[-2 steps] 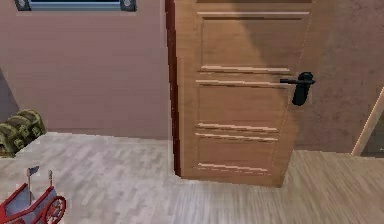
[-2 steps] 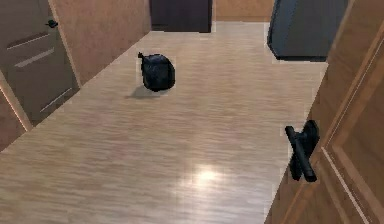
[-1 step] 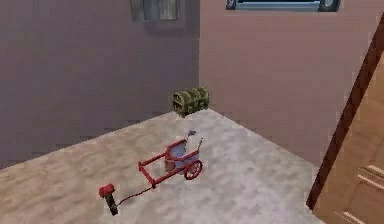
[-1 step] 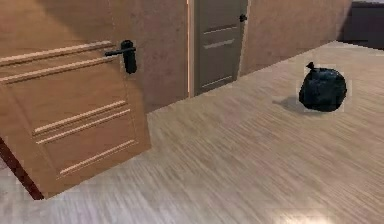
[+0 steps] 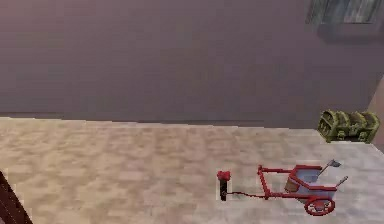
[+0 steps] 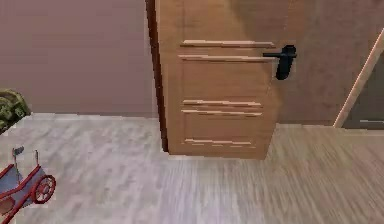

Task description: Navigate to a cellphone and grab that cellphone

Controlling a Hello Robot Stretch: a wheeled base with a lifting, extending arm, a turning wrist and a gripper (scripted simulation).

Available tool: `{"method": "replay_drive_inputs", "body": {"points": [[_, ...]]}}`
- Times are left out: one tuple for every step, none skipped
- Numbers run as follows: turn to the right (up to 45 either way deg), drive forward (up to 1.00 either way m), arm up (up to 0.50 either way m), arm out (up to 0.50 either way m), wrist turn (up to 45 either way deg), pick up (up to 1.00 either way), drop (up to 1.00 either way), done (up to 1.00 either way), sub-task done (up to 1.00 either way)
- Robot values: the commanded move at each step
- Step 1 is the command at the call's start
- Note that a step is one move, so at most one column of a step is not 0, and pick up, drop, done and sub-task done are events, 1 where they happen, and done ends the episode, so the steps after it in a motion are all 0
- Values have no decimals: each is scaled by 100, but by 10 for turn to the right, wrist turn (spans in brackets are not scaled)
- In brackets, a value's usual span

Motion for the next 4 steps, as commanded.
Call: {"method": "replay_drive_inputs", "body": {"points": [[0, 50, 0, 0, 0, 0, 0, 0, 0], [-360, 0, 0, 0, 0, 0, 0, 0, 0], [0, 30, 0, 0, 0, 0, 0, 0, 0], [-210, 0, 0, 0, 0, 0, 0, 0, 0]]}}
